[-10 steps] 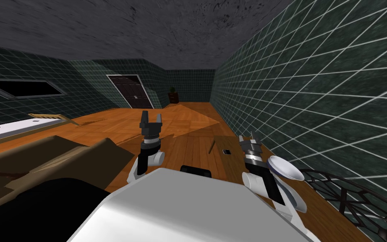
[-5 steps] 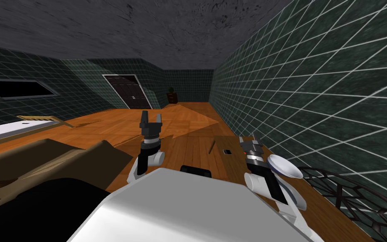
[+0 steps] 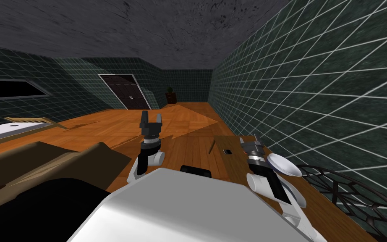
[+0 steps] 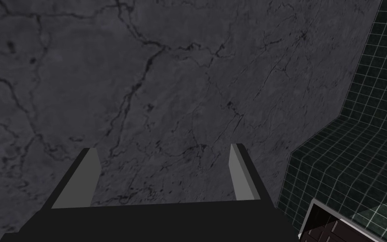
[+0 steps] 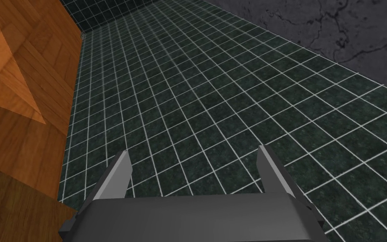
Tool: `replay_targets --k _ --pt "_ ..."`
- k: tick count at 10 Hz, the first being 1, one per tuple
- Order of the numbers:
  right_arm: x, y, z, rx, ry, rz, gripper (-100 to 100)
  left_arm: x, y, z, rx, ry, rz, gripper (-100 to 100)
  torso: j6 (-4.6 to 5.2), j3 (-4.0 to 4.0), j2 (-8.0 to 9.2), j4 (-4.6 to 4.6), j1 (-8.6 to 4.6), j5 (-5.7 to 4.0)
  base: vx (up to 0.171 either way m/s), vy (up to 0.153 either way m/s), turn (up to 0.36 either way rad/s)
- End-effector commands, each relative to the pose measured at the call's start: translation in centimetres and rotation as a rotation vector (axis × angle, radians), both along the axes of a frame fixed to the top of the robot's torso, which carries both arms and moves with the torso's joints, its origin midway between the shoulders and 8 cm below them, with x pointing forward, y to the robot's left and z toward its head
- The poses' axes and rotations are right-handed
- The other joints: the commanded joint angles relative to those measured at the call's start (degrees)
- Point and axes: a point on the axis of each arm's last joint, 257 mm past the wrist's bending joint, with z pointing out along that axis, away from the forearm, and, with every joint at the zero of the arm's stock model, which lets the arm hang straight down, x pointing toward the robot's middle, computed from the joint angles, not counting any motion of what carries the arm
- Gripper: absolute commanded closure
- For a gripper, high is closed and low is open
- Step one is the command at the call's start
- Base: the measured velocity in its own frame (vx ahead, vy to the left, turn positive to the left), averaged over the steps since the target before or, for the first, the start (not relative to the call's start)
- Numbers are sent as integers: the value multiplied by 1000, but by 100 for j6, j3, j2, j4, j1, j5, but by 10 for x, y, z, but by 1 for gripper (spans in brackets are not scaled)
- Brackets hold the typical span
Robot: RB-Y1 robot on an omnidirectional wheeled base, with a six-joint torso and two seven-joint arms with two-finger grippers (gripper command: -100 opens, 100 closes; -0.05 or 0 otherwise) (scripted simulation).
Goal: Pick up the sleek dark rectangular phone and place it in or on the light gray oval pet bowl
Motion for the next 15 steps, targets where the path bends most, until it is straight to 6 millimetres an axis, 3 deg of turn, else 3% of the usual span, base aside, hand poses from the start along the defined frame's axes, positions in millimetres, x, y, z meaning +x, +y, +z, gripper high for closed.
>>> replay_targets --k 1,5,6,8,9,11,12,14,15 --pt "-1 -5 -4 47 10 6 -100 0 0 0 0 0 0 0 0 0 0 0 0 0 18 40 -45" --pt "0 -16 -14 154 25 18 -100 0 0 0 0 0 0 0 -2 -2 -3 -1 10 2 16 40 -29" --pt "0 -28 -24 187 54 8 -100 0 0 0 0 0 0 0 -3 0 -1 0 3 1 18 44 -79" --pt "0 -28 -24 241 44 20 -100 0 0 0 0 0 0 0 -2 -1 -2 0 8 2 17 34 -23" --pt "0 -39 -34 273 75 7 -100 0 0 0 0 0 0 0 -3 -1 -1 0 1 1 36 27 -64" --pt "0 -39 -34 328 64 19 -100 0 0 0 0 0 0 0 -2 -4 -6 -1 5 1 18 35 -27" --pt "-1 -50 -46 363 95 2 -100 0 0 0 0 0 0 0 -3 -1 -1 0 2 1 28 49 -71" --pt "-1 -50 -46 419 84 13 -100 0 0 0 0 0 0 0 -3 -4 -6 -1 9 3 24 39 -24" --pt "-2 -62 -59 456 117 -6 -100 0 0 0 0 0 0 0 -3 -2 -3 -1 1 1 31 40 -59"
